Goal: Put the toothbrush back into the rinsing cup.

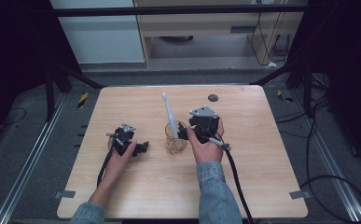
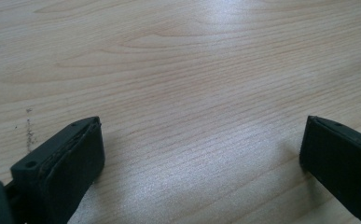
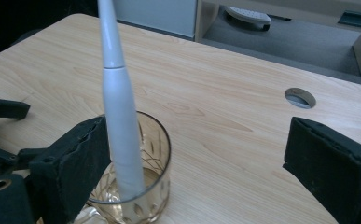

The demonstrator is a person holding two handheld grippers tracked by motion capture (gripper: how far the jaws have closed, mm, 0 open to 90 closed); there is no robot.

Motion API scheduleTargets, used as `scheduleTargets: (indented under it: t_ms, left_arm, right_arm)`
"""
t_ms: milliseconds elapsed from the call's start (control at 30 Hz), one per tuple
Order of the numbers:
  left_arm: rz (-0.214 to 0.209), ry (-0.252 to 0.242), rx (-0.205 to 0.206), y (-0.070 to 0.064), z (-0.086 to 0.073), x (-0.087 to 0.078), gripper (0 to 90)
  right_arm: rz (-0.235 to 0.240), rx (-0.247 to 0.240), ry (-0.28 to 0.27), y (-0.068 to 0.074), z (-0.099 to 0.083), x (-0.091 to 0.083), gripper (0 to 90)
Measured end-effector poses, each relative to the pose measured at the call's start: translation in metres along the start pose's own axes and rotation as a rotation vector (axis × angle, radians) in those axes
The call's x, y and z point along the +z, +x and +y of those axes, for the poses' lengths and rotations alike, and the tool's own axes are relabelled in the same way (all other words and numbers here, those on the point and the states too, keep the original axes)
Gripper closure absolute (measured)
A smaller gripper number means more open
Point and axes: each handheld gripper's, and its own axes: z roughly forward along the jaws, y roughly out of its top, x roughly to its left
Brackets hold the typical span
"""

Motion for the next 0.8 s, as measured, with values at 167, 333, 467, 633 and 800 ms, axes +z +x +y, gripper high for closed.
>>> scheduleTargets:
  t_ms: [167, 333, 467, 633, 800]
  left_arm:
    - [-0.001, -0.001, -0.002, 0.0, 0.0, 0.0, 0.0]
    - [-0.001, 0.002, 0.001, 0.0, 0.0, 0.0, 0.0]
    - [-0.001, 0.002, 0.001, 0.0, 0.0, 0.0, 0.0]
    - [-0.001, 0.002, 0.0, 0.0, 0.0, 0.0, 0.0]
    - [-0.001, 0.002, 0.0, 0.0, 0.0, 0.0, 0.0]
  right_arm:
    - [-0.015, 0.007, 0.007, -0.011, -0.006, -0.004, 7.3]
    - [-0.032, 0.014, 0.015, -0.021, -0.012, -0.006, 7.5]
    - [-0.052, 0.005, 0.033, -0.032, -0.017, -0.007, 7.8]
    - [-0.078, -0.019, 0.073, -0.046, -0.024, -0.008, 8.2]
    - [-0.094, -0.058, 0.121, -0.059, -0.028, -0.005, 8.5]
